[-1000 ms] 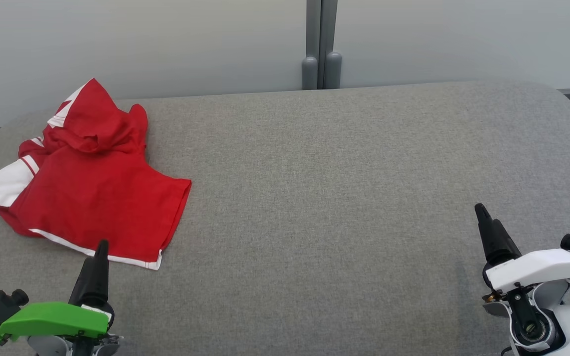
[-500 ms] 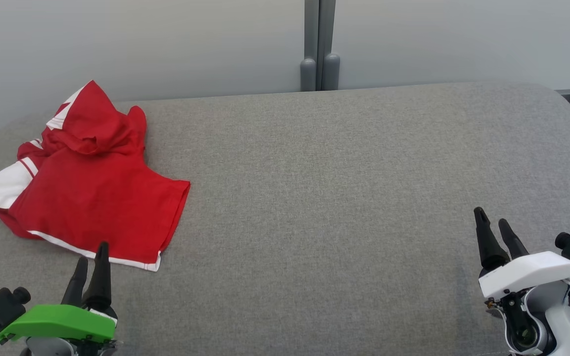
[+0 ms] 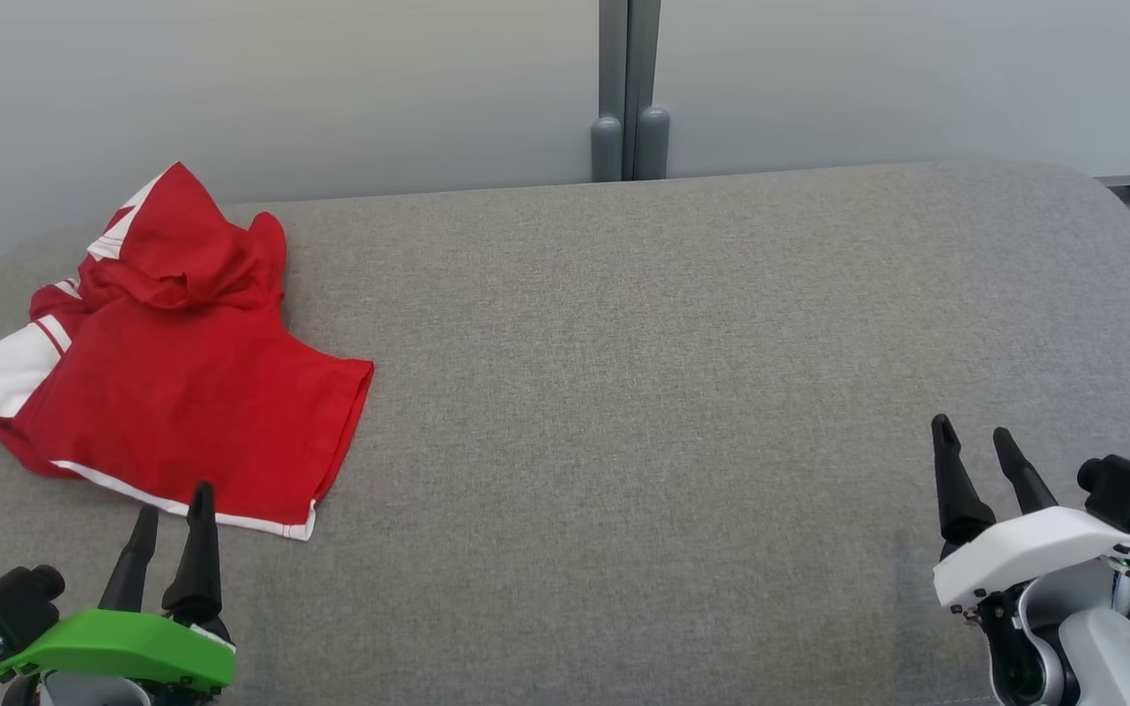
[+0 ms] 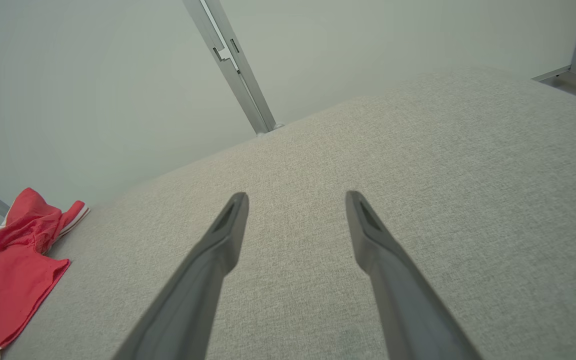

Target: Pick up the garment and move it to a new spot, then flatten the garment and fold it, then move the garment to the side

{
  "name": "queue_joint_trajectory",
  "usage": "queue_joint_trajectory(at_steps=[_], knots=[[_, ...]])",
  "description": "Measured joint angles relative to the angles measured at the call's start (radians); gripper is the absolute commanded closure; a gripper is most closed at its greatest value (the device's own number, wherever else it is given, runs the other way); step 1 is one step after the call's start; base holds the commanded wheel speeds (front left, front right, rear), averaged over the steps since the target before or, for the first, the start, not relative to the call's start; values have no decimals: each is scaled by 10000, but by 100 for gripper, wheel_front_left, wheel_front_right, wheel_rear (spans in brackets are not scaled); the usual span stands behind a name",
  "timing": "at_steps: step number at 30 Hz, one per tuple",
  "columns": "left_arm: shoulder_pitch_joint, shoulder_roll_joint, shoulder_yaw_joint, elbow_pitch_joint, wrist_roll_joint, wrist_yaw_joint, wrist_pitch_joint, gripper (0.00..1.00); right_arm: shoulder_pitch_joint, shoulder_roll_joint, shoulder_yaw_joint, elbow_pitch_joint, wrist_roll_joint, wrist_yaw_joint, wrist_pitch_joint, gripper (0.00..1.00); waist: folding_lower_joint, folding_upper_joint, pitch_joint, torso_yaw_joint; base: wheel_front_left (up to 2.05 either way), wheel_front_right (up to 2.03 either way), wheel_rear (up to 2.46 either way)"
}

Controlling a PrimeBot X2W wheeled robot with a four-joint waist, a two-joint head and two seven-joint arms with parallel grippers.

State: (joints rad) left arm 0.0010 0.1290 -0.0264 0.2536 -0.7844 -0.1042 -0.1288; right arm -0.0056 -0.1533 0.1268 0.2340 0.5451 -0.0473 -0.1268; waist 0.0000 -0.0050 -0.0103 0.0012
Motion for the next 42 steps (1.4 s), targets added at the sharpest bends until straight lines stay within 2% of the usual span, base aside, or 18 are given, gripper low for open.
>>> queue_joint_trajectory(at_steps=[9,35,42], knots=[[5,86,-2,-92,1020,-13,-245,0,212,0,234,-65,-738,-167,-270,0,0,0,-2,-12,0,0,0],[328,144,46,-84,4174,-159,-1202,0,570,-397,382,-230,-4215,-709,-1204,0,0,0,22,-154,0,0,0],[365,148,48,-50,4270,-201,-1202,0,589,-397,362,-263,-4301,-700,-1206,0,0,0,38,-163,0,0,0]])
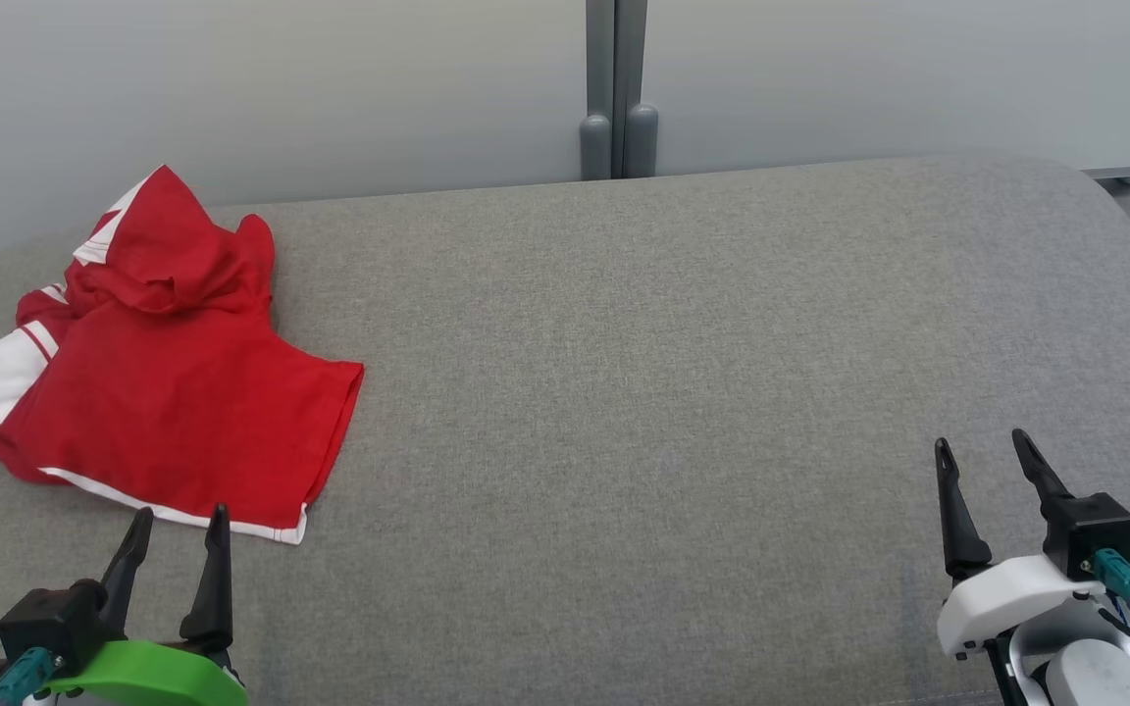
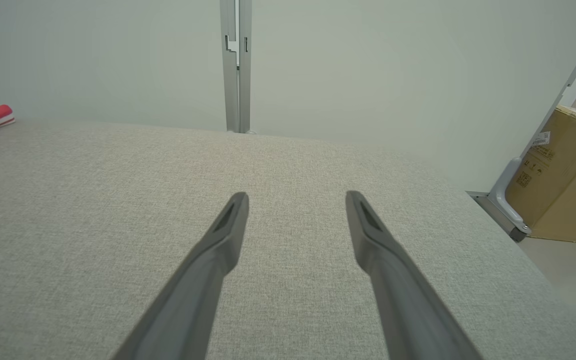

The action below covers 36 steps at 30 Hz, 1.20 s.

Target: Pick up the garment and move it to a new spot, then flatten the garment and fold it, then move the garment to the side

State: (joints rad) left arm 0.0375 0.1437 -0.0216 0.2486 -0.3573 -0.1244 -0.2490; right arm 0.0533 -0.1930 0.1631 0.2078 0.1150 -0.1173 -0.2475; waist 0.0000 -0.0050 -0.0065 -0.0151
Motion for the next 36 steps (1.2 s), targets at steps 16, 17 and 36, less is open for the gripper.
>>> queue_joint_trajectory(at_steps=[16,17,36], knots=[[2,-27,-90,242,92,-6,0,0,1,73,157,-186,-109,245,0,0,0,0,1,661,0,0,0],[3,-31,-63,265,92,-12,0,0,-9,73,205,-186,-127,303,0,0,0,0,-3,765,0,0,0],[478,-12,803,380,92,-58,0,0,-235,485,727,94,-278,734,-2,0,0,0,-380,3048,0,0,0]])
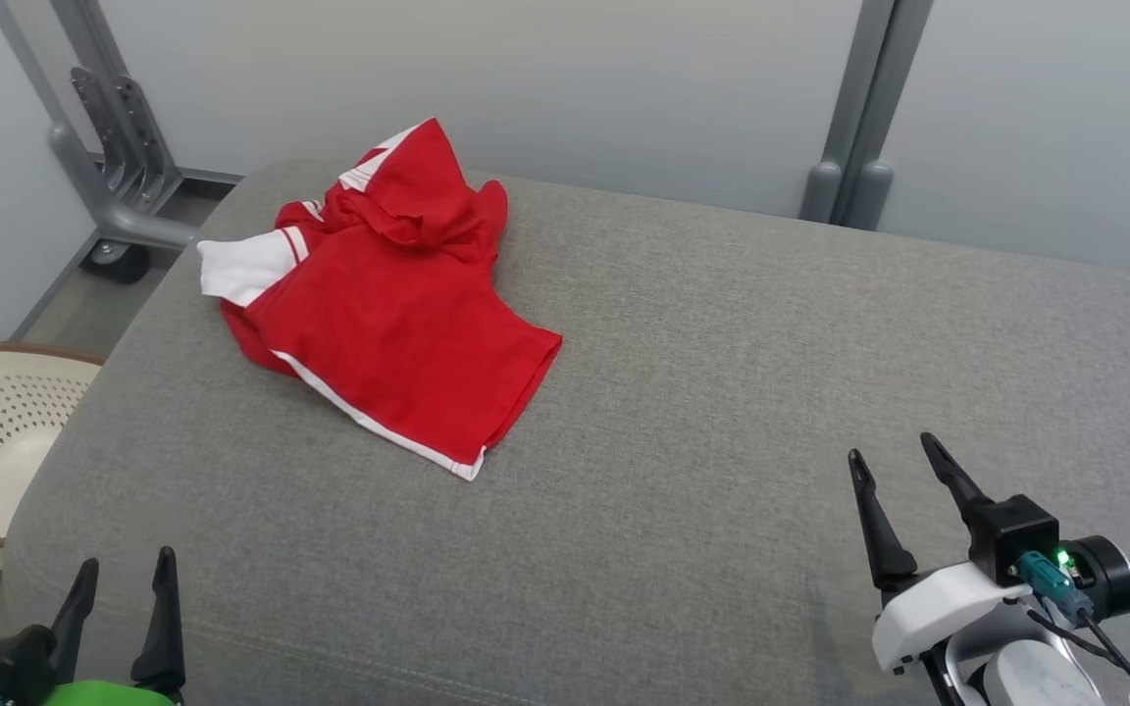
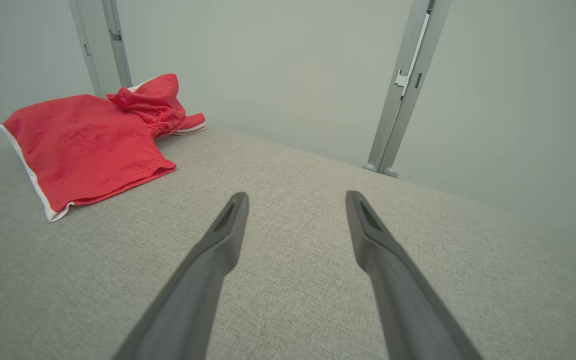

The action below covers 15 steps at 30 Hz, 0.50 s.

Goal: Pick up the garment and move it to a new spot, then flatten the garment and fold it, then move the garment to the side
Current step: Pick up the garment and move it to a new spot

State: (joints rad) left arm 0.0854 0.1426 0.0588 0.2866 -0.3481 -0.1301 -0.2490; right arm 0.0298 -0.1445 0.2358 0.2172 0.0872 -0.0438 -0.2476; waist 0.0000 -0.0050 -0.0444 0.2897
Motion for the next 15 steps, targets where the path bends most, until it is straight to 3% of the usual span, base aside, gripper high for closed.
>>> queue_joint_trajectory(at_steps=[5,15], knots=[[226,54,374,-42,-61,-6,0,0,1,128,134,54,-102,81,0,0,0,0,-171,220,0,0,0],[221,23,372,-167,-217,-6,0,0,5,136,102,77,-194,79,-27,0,0,0,-19,-76,0,0,0]])
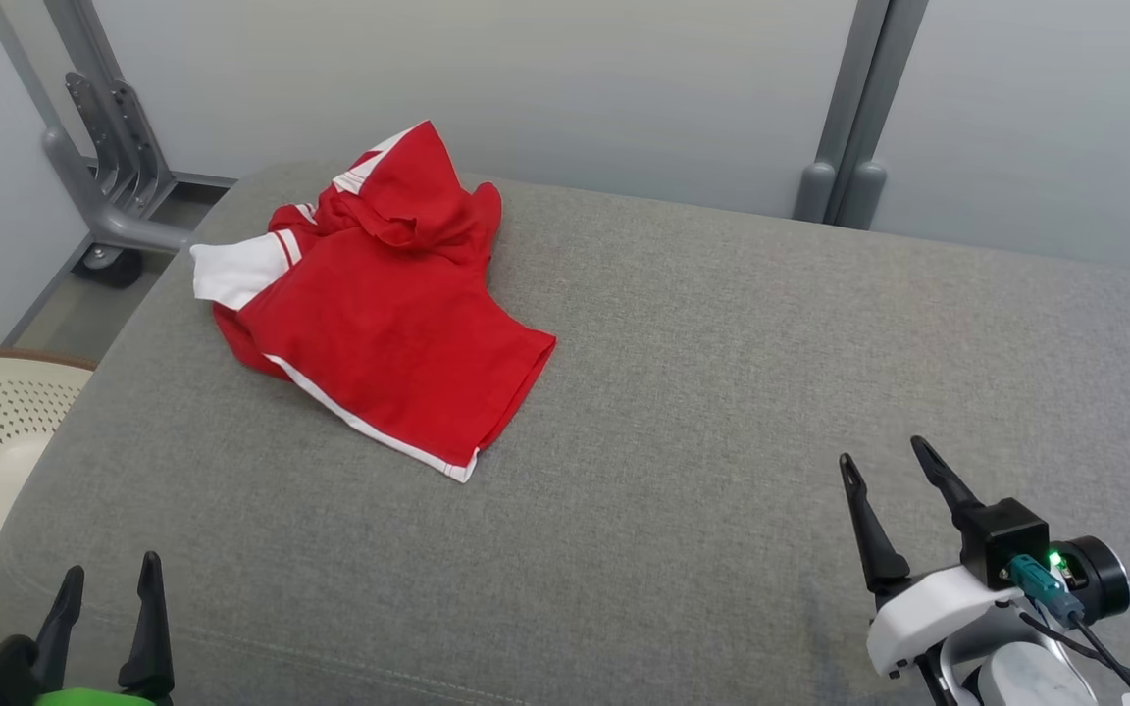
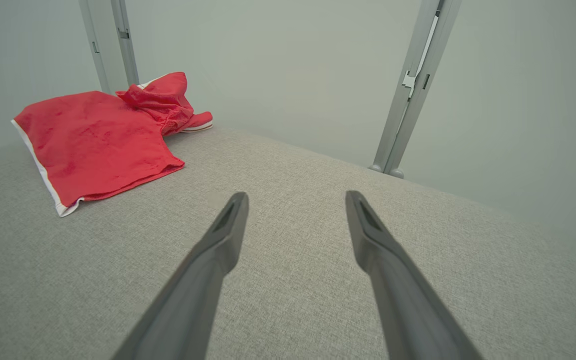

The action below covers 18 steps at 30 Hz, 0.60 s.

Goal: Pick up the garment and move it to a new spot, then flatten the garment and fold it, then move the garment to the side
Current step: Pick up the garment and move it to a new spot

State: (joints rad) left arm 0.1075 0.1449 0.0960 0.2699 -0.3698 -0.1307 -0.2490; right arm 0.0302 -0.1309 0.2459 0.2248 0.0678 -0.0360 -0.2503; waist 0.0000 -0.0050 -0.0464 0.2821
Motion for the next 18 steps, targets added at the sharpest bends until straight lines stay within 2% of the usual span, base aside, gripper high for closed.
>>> queue_joint_trajectory(at_steps=[7,18], knots=[[-814,15,-621,174,-502,0,35,0,-13,-109,-69,-121,-140,-8,-2,0,0,0,433,-90,0,0,0],[-3945,205,-1041,1546,-1565,0,2865,0,-367,-334,259,-180,-537,96,-15,0,0,0,1722,-320,0,0,0]])
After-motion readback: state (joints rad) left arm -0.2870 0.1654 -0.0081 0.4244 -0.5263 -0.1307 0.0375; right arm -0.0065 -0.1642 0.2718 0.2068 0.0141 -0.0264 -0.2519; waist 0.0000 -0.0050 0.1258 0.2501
